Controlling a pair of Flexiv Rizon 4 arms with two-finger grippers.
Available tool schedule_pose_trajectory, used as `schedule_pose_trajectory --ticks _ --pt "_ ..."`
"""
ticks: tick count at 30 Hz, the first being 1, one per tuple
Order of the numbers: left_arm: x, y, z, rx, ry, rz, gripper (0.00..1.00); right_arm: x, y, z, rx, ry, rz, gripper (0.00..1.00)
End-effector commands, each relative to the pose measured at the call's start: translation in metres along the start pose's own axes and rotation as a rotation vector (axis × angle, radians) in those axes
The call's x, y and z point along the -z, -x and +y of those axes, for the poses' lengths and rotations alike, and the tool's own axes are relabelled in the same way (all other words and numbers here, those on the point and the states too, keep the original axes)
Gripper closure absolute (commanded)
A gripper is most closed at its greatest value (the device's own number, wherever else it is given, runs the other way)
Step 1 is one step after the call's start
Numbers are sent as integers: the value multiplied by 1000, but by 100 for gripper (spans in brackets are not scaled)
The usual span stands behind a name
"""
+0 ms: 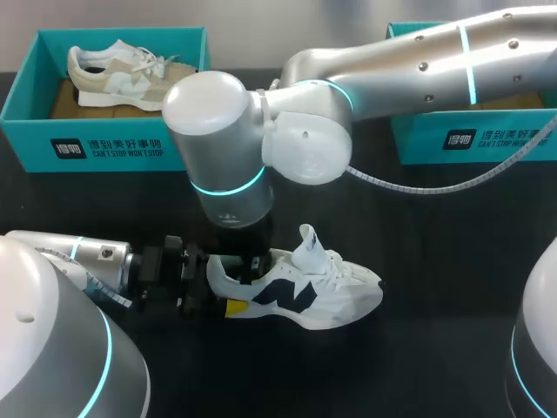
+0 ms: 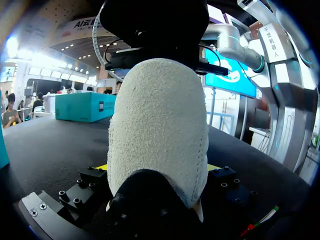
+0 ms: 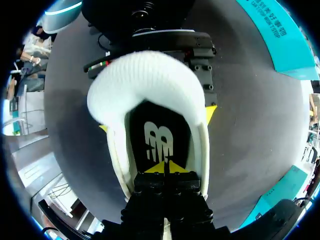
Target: Take the shoe out of the shoebox, open the shoe tongue, remove and reinsert the insole, then place the shoe into the shoebox
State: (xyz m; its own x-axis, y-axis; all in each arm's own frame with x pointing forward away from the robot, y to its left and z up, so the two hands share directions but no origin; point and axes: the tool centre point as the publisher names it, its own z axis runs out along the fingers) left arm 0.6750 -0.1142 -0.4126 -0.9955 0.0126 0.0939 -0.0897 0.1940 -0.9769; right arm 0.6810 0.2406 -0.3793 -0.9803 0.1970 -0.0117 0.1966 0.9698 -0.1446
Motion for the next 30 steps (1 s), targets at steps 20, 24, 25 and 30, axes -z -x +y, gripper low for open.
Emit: schedule_pose_trajectory --ticks 20,24,25,30 --pt "2 1 3 0 0 -2 100 -8 13 -42 -44 36 11 78" --pt "2 1 3 0 0 -2 100 -9 16 -42 -40 41 19 61" --pt "2 1 3 0 0 -2 100 -10 17 -42 -40 41 21 58" --pt "2 1 3 0 0 -2 100 -14 18 -39 -21 47 47 54"
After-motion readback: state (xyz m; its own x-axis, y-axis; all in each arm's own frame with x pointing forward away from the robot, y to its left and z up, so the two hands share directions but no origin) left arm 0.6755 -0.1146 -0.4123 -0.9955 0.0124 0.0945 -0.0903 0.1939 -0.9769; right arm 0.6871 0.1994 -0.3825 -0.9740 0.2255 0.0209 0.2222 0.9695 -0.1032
